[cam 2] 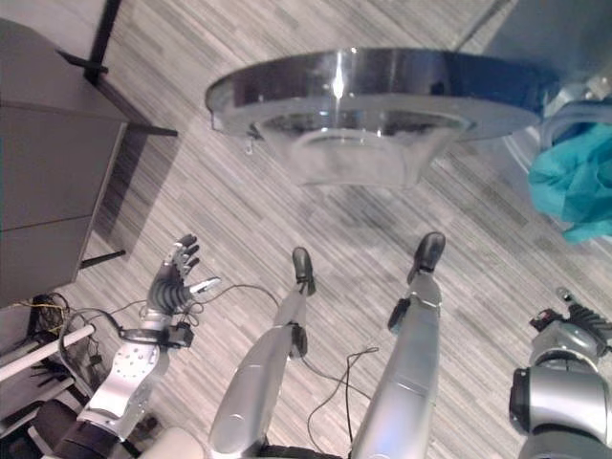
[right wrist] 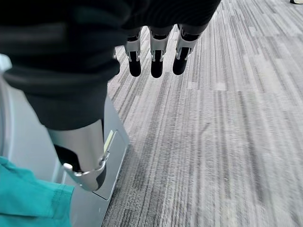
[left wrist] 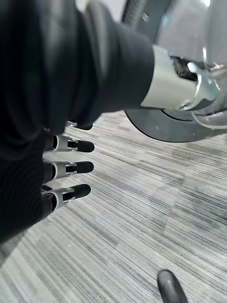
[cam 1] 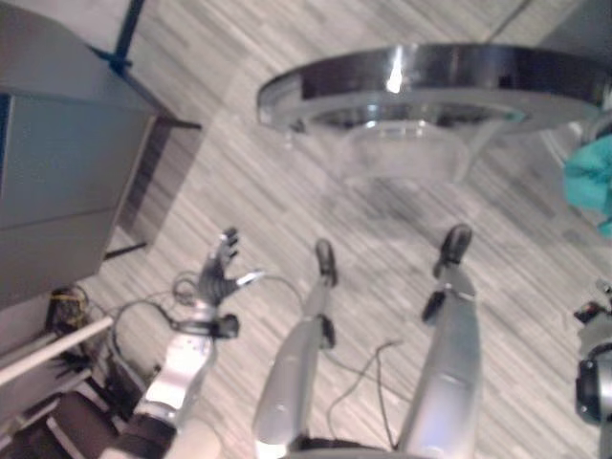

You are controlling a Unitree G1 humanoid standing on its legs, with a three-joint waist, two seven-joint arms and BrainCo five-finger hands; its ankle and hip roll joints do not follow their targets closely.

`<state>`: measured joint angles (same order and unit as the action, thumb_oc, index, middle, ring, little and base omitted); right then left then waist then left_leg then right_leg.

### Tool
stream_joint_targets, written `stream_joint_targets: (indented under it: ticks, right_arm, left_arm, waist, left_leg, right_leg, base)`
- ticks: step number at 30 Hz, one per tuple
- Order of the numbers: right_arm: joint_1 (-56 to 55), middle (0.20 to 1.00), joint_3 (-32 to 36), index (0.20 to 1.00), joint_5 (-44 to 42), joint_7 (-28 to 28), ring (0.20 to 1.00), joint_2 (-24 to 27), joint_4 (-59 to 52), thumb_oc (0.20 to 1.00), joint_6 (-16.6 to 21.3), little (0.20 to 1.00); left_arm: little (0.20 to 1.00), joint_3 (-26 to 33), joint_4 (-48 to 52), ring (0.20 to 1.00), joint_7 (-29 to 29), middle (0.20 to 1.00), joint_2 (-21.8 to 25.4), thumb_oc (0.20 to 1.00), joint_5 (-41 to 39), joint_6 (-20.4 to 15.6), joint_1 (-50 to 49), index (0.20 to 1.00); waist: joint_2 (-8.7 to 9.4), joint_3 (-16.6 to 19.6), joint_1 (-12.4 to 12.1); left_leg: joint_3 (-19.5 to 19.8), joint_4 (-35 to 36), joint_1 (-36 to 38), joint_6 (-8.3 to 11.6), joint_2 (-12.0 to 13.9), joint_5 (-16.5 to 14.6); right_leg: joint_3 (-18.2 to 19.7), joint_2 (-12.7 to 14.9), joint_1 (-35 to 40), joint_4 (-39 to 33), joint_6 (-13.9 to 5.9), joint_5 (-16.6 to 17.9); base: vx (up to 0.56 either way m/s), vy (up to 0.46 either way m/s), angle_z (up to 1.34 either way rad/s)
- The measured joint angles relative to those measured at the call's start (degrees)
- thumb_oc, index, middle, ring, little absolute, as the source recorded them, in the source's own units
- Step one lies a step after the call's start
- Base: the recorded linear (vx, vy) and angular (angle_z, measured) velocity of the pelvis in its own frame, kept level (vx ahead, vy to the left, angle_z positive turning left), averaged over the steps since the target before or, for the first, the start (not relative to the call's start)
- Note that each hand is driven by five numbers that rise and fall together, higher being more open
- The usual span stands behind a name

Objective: Grab the laundry basket,head to the washer,open it,put in the laundry and shut it.

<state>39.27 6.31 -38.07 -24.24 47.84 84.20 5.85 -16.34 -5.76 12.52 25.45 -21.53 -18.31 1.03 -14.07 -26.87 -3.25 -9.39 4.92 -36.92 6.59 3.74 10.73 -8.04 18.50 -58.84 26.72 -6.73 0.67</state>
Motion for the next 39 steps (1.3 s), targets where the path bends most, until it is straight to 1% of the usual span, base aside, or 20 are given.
stream_joint_targets:
  ticks: [3,4,6,7,10,17,24,28,33,36,37,38,39]
  right_arm:
    - [4.3,1.000,-3.0,1.000,2.2,-0.8,1.000,0.7,0.0,1.000,0.2,1.000]
    - [7.6,1.000,-4.9,1.000,2.4,-1.0,1.000,2.0,-0.2,1.000,0.5,1.000]
    - [9.7,1.000,-5.6,1.000,3.3,-1.1,1.000,2.9,-0.2,1.000,0.8,1.000]
    - [11.6,1.000,-6.5,1.000,4.3,-1.2,1.000,3.6,-0.2,1.000,1.1,1.000]
    - [14.9,1.000,-7.2,1.000,4.3,-2.4,1.000,4.4,0.5,1.000,0.6,1.000]
    - [17.9,1.000,-9.5,1.000,4.3,-4.3,1.000,4.4,2.3,1.000,-0.1,1.000]
    - [21.1,1.000,-12.2,1.000,4.3,-5.7,1.000,3.9,2.0,1.000,-0.1,1.000]
    - [21.9,1.000,-12.4,1.000,4.2,-6.0,1.000,3.8,2.0,1.000,-0.2,1.000]
    - [25.6,1.000,-13.6,1.000,1.8,-6.4,1.000,2.4,1.9,1.000,-0.1,1.000]
    - [26.1,1.000,-15.7,1.000,0.8,-7.3,1.000,1.1,-1.2,1.000,-0.1,1.000]
    - [26.0,0.683,-15.8,0.683,0.8,-7.3,0.683,0.9,-1.6,0.683,-0.1,0.683]
    - [26.2,0.567,-15.9,0.567,0.4,-7.4,0.567,0.9,-2.0,0.567,-0.1,0.567]
    - [26.4,0.504,-16.1,0.504,-0.2,-7.5,0.504,0.8,-2.2,0.504,-0.1,0.504]
  left_arm:
    - [1.000,-0.2,0.9,1.000,0.0,1.000,0.1,1.000,-0.1,0.0,0.0,1.000]
    - [1.000,-0.6,1.6,1.000,0.0,1.000,0.1,1.000,-0.1,0.0,-0.2,1.000]
    - [1.000,-0.7,2.0,1.000,-0.1,1.000,0.1,1.000,-0.1,-0.1,-0.3,1.000]
    - [1.000,-0.7,1.9,1.000,-0.2,1.000,0.3,1.000,-0.2,0.0,-0.3,1.000]
    - [1.000,-0.6,1.8,1.000,-0.2,1.000,0.5,1.000,-1.2,0.0,-0.3,1.000]
    - [1.000,-0.4,2.8,1.000,-0.2,1.000,0.9,1.000,-2.4,0.0,-0.6,1.000]
    - [1.000,-0.5,4.3,1.000,-0.2,1.000,1.3,1.000,-4.6,-0.2,-0.7,1.000]
    - [1.000,-0.4,4.6,1.000,-0.2,1.000,2.0,1.000,-5.7,-1.2,-0.8,1.000]
    - [1.000,0.9,5.4,1.000,-0.1,1.000,2.7,1.000,-6.7,-1.7,-0.8,1.000]
    - [1.000,0.9,5.7,1.000,-0.1,1.000,2.8,1.000,-6.8,-2.1,-0.8,1.000]
    - [1.000,0.9,5.7,1.000,-0.1,1.000,2.8,1.000,-6.8,-2.2,-0.8,1.000]
    - [1.000,0.9,5.8,1.000,-0.1,1.000,2.9,1.000,-6.8,-2.2,-0.8,1.000]
    - [1.000,1.0,5.8,1.000,-0.1,1.000,3.0,1.000,-6.9,-2.2,-0.8,1.000]
  waist:
    - [0.00,0.0,-0.4]
    - [-0.01,0.0,-0.6]
    - [-0.04,0.0,-0.7]
    - [-0.04,0.0,-1.0]
    - [-0.04,0.0,-1.5]
    - [-0.05,0.0,-2.0]
    - [-0.05,0.0,-2.4]
    - [-0.05,0.0,-3.0]
    - [-0.05,0.0,-3.1]
    - [-0.05,0.0,-3.3]
    - [-0.05,0.0,-3.4]
    - [-0.05,0.0,-3.5]
    - [-0.05,0.0,-3.5]
  left_leg:
    - [-0.6,0.0,-0.5,0.07,0.7,0.1]
    - [-1.0,0.0,-1.1,0.11,0.8,0.1]
    - [-1.0,0.1,-2.0,0.03,0.9,0.3]
    - [-0.9,0.2,-3.2,0.43,1.2,0.7]
    - [-1.0,0.5,-4.5,0.94,1.7,1.0]
    - [-1.0,0.7,-5.6,1.49,1.7,1.4]
    - [-1.0,0.7,-8.7,1.78,1.9,1.6]
    - [-1.0,0.7,-9.3,1.79,1.8,1.6]
    - [-1.0,0.7,-10.4,1.97,1.9,1.8]
    - [-0.9,0.7,-11.0,2.01,2.0,1.8]
    - [-0.9,0.7,-11.0,2.02,2.0,1.8]
    - [-0.9,0.7,-11.0,2.02,1.9,1.8]
    - [-0.9,0.7,-11.0,2.02,1.9,1.8]
  right_leg:
    - [0.3,-0.8,-1.3,0.7,0.38,-0.3]
    - [0.7,-1.0,-2.9,1.8,1.18,-0.9]
    - [1.0,-1.1,-4.2,2.3,1.64,-1.1]
    - [0.8,-1.4,-5.7,3.2,2.38,-1.2]
    - [0.8,-1.7,-7.6,3.9,2.96,-1.3]
    - [0.8,-1.8,-9.0,4.2,3.08,-1.3]
    - [0.9,-2.0,-12.3,4.2,3.65,-0.9]
    - [0.9,-2.0,-12.9,4.2,3.68,-0.9]
    - [0.9,-2.0,-13.9,4.2,3.81,-0.8]
    - [0.7,-2.0,-14.4,4.2,3.83,-0.8]
    - [0.7,-2.0,-14.4,4.1,3.84,-0.8]
    - [0.7,-1.9,-14.4,4.1,3.85,-0.8]
    - [0.7,-1.9,-14.4,4.1,3.85,-0.8]
  base:
    - [-0.01,-0.092,-0.12]
    - [0.00,-0.075,-0.05]
    - [0.01,-0.074,-0.01]
    - [0.01,-0.062,-0.02]
    - [0.01,-0.049,-0.02]
    - [0.01,-0.023,0.00]
    - [0.00,0.000,0.00]
    - [0.00,0.000,0.00]
    - [0.00,0.000,0.00]
    - [0.00,0.000,0.00]
    - [0.00,0.000,0.00]
    - [0.00,0.000,0.00]
    - [0.00,0.000,0.00]
